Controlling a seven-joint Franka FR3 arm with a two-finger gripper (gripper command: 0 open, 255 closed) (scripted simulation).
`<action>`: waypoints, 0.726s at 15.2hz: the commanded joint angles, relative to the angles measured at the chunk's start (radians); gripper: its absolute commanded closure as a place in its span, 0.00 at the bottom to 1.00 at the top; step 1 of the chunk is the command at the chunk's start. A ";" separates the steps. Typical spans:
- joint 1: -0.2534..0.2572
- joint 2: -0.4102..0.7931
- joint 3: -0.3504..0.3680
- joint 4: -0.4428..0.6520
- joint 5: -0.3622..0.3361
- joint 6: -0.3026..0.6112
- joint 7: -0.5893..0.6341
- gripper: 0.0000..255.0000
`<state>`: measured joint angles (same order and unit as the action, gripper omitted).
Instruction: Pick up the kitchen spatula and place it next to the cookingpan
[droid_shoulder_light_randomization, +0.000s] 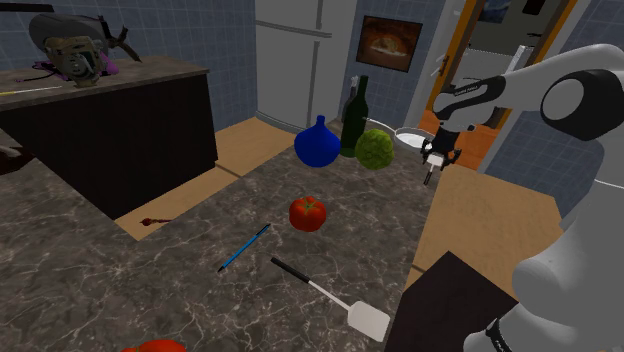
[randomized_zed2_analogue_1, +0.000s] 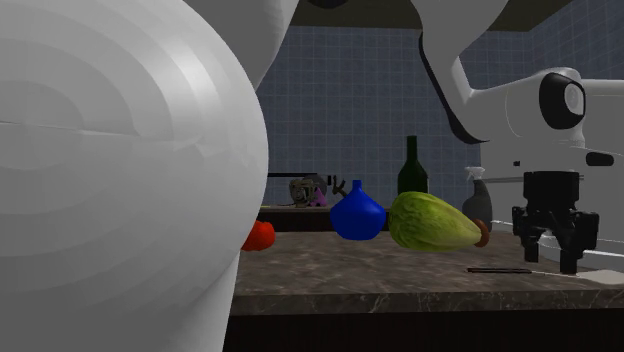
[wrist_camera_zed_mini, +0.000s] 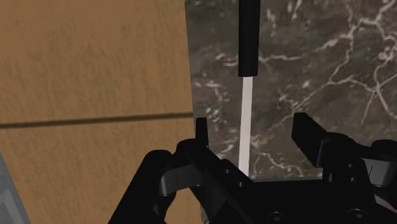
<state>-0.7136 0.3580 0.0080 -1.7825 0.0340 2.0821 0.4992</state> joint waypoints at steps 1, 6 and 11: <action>0.000 0.000 0.000 0.000 0.000 0.000 0.000 0.00; -0.001 -0.022 -0.001 0.037 -0.001 -0.060 0.001 0.00; -0.002 -0.038 -0.001 0.076 -0.001 -0.114 0.001 0.00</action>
<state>-0.7152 0.3195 0.0069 -1.7089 0.0326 1.9708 0.5007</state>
